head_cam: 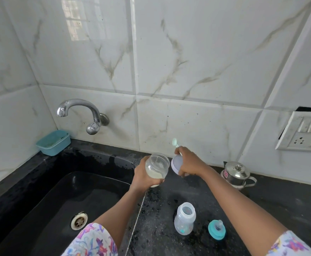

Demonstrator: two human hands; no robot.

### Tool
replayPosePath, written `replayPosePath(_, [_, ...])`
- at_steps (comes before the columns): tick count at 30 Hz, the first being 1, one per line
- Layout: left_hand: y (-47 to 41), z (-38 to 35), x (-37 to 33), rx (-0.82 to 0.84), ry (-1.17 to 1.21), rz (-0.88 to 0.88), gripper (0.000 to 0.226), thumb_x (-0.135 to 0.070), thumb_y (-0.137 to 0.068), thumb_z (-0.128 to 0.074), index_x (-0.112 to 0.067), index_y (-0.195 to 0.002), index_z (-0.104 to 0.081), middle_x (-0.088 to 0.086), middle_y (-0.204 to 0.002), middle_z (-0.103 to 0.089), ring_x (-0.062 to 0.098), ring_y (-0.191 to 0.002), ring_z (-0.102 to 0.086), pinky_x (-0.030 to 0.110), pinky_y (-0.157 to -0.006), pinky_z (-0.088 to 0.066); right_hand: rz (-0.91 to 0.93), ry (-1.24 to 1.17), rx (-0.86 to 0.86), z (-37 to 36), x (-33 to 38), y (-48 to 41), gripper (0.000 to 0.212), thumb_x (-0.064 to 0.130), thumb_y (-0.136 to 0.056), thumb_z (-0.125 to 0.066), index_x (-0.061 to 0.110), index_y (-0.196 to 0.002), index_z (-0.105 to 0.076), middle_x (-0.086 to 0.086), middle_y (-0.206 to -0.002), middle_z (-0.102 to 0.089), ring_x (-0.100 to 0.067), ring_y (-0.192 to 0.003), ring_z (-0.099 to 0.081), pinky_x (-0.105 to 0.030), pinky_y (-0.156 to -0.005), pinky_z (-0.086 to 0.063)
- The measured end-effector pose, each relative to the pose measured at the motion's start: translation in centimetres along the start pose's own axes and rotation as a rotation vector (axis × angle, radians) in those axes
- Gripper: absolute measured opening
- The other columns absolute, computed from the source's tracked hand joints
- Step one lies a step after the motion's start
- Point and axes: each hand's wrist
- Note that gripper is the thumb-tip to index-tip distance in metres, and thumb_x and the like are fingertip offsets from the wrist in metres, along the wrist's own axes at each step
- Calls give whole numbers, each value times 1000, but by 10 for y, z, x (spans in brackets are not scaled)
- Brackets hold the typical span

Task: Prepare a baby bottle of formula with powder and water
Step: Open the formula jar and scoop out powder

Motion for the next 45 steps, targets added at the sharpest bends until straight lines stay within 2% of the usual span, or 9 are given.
replayPosePath(11, [-4, 9, 9, -149, 40, -44, 92, -29, -47, -91, -30, -124, -41, -17, -108, -56, 7, -103, -54, 25, -86, -43, -46, 84, 245, -78, -52, 9, 73, 21, -66, -80, 16, -127, -41, 3, -132, -41, -22, -117, -45, -30, -88, -40])
replayPosePath(13, [-5, 8, 6, -129, 28, -55, 90, -27, -47, -91, -31, -122, -42, -18, -106, -56, 7, -102, -55, 24, -85, -43, -15, 37, 171, -74, -48, 6, 53, 24, -81, -69, 15, -127, -45, 1, -133, -44, -20, -119, -46, -28, -91, -37])
replayPosePath(15, [-4, 6, 5, -101, 20, -60, 88, -26, -46, -90, -33, -120, -43, -18, -104, -57, 8, -102, -57, 23, -83, -44, 24, -30, -13, -64, -40, 6, 24, 13, -95, -48, 11, -118, -53, -3, -124, -54, -20, -110, -51, -24, -83, -35])
replayPosePath(20, [1, 4, 3, -68, -2, -67, 96, -21, -46, -91, -26, -127, -41, -16, -109, -54, 7, -103, -51, 23, -85, -40, 162, -74, -333, -43, -18, 21, 28, -4, -93, -35, 7, -111, -54, -4, -93, -61, -22, -80, -56, -15, -67, -40])
replayPosePath(23, [4, 5, -2, -29, -8, -88, 93, -18, -47, -90, -32, -124, -39, -21, -106, -52, 5, -103, -50, 22, -84, -39, 280, -23, -366, -33, -6, 30, 22, 2, -95, -37, 7, -115, -44, -6, -94, -64, -27, -78, -58, -36, -71, -47])
replayPosePath(29, [11, 3, -6, 7, -28, -121, 104, -24, -47, -90, -29, -135, -35, -19, -122, -49, 5, -112, -49, 24, -92, -42, 395, 251, -313, -30, 8, 44, 10, 8, -89, -51, 8, -91, -61, -9, -80, -65, -31, -73, -59, -42, -61, -50])
replayPosePath(33, [18, 2, -14, 38, -67, -205, 105, -21, -54, -89, -24, -140, -29, -21, -125, -40, -1, -109, -42, 13, -87, -32, 449, 457, -373, -33, 16, 49, 10, 16, -70, -62, 17, -62, -68, 2, -55, -62, -21, -47, -59, -26, -33, -45])
replayPosePath(37, [20, 0, -18, 61, -96, -249, 102, -27, -54, -88, -26, -138, -30, -22, -126, -41, 0, -108, -47, 12, -84, -34, 413, 626, -366, -29, 29, 57, 16, 16, -53, -77, 23, -50, -63, 6, -41, -52, -16, -33, -49, -17, -31, -22])
replayPosePath(45, [22, -2, -22, 109, -139, -316, 100, -28, -56, -88, -22, -137, -32, -14, -134, -42, -2, -113, -43, 2, -85, -31, 346, 716, -179, -28, 37, 65, 30, 12, -94, -44, 16, -111, -68, -12, -101, -67, -30, -96, -60, -33, -65, -38])
Point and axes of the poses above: each hand's wrist, its own y-axis away from the middle knuckle, its own z-axis out of the back of the hand, x = y × z
